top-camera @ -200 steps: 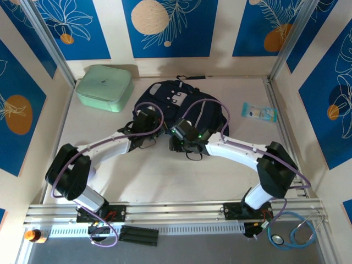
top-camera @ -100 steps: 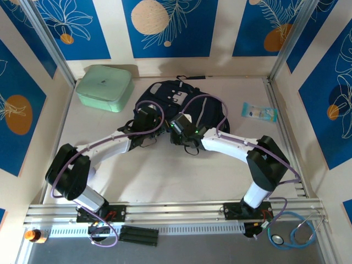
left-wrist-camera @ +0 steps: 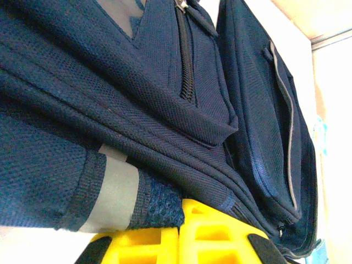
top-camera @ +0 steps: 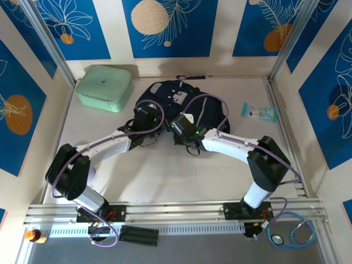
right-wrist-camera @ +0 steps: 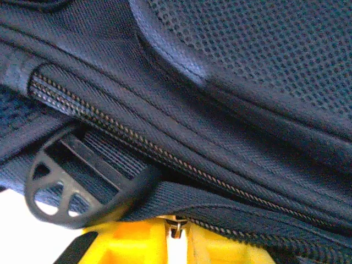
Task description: Pack the student bag
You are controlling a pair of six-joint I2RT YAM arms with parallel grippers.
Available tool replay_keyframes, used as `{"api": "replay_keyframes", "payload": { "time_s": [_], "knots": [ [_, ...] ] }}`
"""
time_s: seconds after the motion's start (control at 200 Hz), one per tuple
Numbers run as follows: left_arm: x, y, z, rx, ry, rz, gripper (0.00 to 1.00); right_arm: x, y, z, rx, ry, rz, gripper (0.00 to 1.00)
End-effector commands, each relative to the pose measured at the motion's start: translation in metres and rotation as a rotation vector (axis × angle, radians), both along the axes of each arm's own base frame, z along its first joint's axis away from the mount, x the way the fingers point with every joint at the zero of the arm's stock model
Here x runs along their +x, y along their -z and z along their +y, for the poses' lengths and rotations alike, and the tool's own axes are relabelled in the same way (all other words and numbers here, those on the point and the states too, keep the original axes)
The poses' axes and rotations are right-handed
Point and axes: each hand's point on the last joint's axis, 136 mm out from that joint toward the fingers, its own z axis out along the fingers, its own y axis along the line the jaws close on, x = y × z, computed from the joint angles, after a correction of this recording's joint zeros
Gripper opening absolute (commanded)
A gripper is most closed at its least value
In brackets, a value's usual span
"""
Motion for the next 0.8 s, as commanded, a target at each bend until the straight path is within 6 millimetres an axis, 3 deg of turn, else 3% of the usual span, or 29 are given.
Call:
{"api": "replay_keyframes", "payload": {
  "time_s": [0.0,0.275,0.555,0.66,0.795],
  "knots": [
    [0.010,-0.024,-0.003,-0.028,-0.011,-0.060,0.00,-0.005,0.007,-0.036,-0.059,0.021,-0.014,0.13],
    [0.017,-0.001,0.014,0.001,-0.041,-0.023,0.00,-0.043,0.024,-0.090,-0.091,0.036,0.052,0.00],
    [0.028,0.016,0.024,0.033,-0.013,0.022,0.00,-0.066,0.032,-0.128,0.028,0.098,0.123,0.00],
    [0.038,0.021,0.025,0.048,0.016,0.019,0.00,-0.066,0.026,-0.119,0.107,0.046,0.121,0.00],
    [0.052,0.034,0.028,0.080,0.044,0.037,0.00,-0.068,0.014,-0.077,0.240,-0.148,0.135,0.00]
  ]
}}
